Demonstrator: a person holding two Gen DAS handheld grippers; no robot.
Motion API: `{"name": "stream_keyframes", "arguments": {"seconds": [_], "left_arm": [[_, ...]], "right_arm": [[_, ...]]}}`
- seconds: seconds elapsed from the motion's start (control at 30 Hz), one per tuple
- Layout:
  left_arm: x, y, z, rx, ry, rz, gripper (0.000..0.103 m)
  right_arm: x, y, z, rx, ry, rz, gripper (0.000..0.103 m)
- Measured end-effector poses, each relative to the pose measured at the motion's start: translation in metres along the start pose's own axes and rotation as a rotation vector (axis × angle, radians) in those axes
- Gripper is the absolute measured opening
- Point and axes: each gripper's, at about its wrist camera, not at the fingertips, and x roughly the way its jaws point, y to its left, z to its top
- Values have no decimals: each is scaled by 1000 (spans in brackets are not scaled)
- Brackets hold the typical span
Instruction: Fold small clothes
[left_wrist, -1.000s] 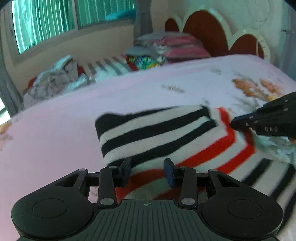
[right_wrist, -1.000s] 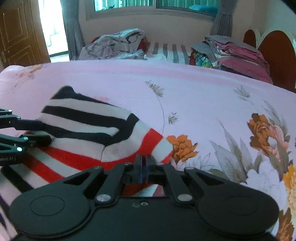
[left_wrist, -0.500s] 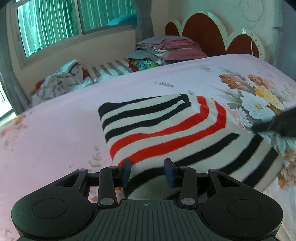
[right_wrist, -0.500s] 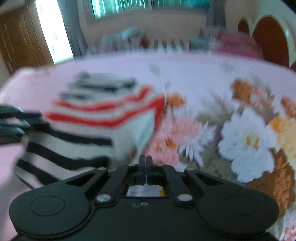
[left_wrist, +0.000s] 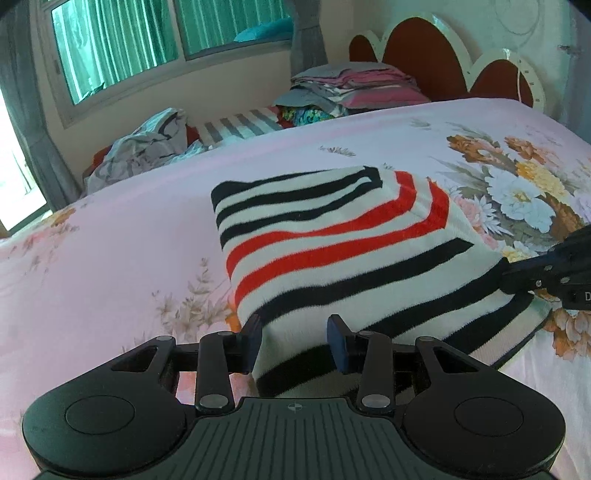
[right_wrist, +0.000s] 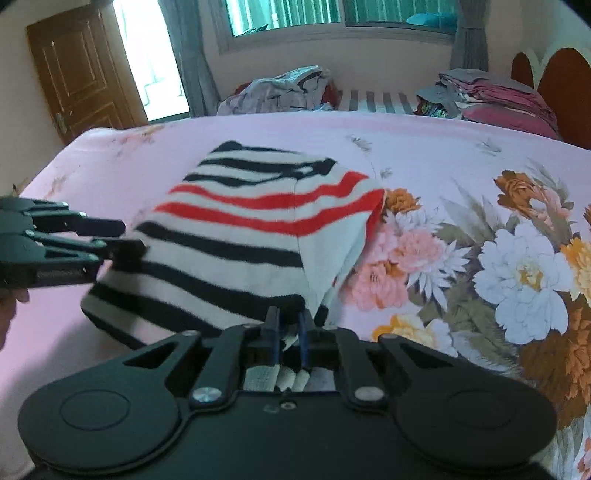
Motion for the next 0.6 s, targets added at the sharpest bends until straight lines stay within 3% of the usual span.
{"name": "stream_keyframes", "arguments": {"seconds": [0.23,0.27,0.3,0.33,0.37,0.4,0.6], "left_arm": [[-7,0,-3,-37,7,5,39],[-11,3,-2,-49,-3,-6,48],[-14,8,-1,-70,-11,-15,64],[-16,14,-2,-92,-21,-15,96],[-18,19,-2,-110,-48,-17,99],[-17,24,-1,-124,-56,-28,99],[19,50,6,-308,20,-147,99]], "right_arm": [[-2,-4,-3,14,48,44,14],[-8,-9,2,45,33,61,19],[-14,-15,5,75,1,71,26],[-19,-24,8,115,-41,90,50],[-23,-30,8,143,-67,114,71],[-21,-42,10,191,-76,146,74],[26,-98,14,488,-2,324,64]]}}
